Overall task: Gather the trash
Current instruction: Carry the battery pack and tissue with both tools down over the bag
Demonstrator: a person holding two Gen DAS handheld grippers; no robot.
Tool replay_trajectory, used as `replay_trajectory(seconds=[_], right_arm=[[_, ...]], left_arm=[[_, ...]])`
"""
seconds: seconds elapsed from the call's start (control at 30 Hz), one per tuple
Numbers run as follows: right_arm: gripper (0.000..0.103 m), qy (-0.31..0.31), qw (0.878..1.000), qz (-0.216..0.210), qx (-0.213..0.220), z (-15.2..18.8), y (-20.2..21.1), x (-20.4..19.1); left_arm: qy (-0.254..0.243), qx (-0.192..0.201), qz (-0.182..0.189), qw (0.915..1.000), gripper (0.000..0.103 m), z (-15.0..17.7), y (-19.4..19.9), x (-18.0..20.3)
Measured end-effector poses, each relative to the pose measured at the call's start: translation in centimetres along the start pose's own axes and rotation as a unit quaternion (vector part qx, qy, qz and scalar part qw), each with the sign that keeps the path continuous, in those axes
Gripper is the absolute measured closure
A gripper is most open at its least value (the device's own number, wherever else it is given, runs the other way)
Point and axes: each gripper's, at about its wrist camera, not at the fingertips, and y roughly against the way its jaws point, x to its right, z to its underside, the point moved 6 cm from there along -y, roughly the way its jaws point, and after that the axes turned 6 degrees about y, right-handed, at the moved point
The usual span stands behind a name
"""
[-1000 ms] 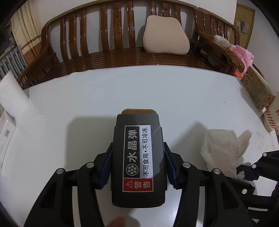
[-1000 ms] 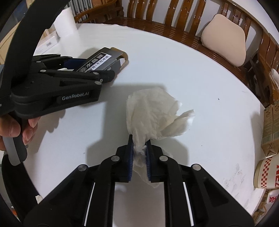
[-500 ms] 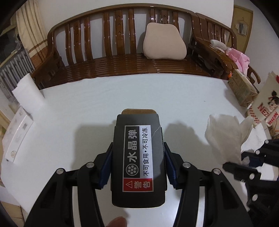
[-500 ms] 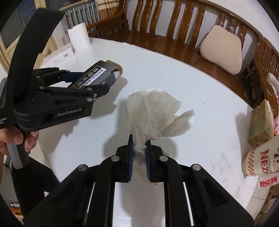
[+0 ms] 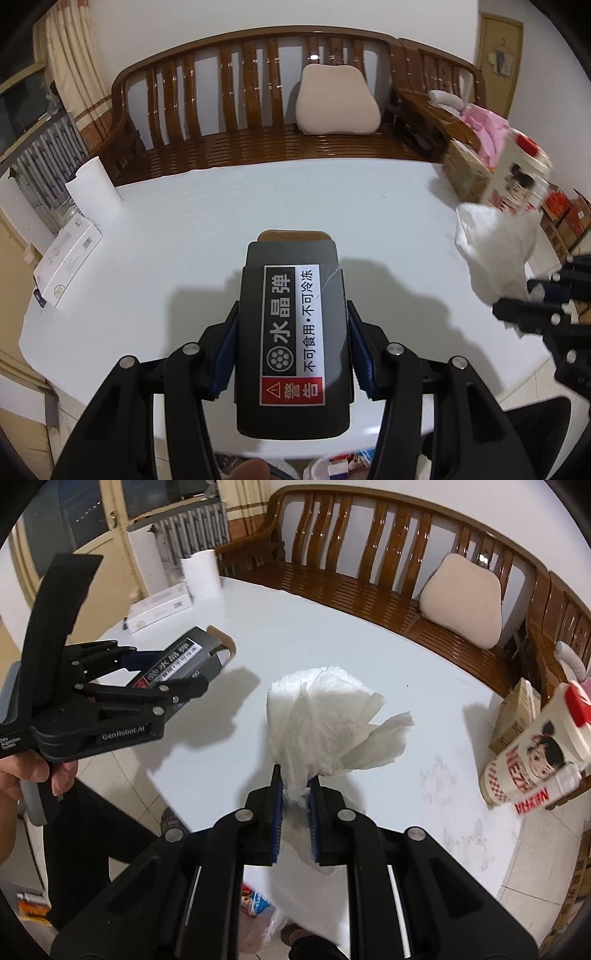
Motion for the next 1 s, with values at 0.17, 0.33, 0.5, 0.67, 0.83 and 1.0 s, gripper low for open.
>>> replay_trajectory(seconds=[0.17, 0.33, 0.5, 0.67, 0.83, 1.0], right_arm=[[0.091, 0.013, 1.0, -0.005, 0.008, 2.2, 3.3, -1.4], [0.091, 0.028, 1.0, -0.01, 0.008, 5.0, 6.0, -3.5], [0.091, 0.041, 0.999, -0.019, 0.001, 8.0, 7.3, -5.9], [0.091, 0.043, 0.999, -0.03, -0.013, 11.0, 7.1, -8.0], [0.091, 0.035, 0.998, -0.044, -0.032, 13.6, 5.7, -9.5], [0.091, 0.03, 0.997, -0.053, -0.053, 16.1, 3.8, -10.9]], left_arm=[[-0.007, 0.006, 0.012, 0.9999, 0.052, 2.8, 3.2, 1.4], [-0.023, 0.015, 0.021, 0.9994, 0.052, 5.8, 6.3, 2.1], [-0.036, 0.007, 0.026, 0.999, 0.052, 9.8, 8.1, 2.5], [-0.039, -0.012, 0.035, 0.9986, 0.052, 14.3, 8.6, 3.4], [-0.023, -0.044, 0.057, 0.9972, 0.052, 18.6, 7.2, 4.0], [0.001, -0.076, 0.067, 0.9948, 0.052, 22.5, 5.1, 4.2]])
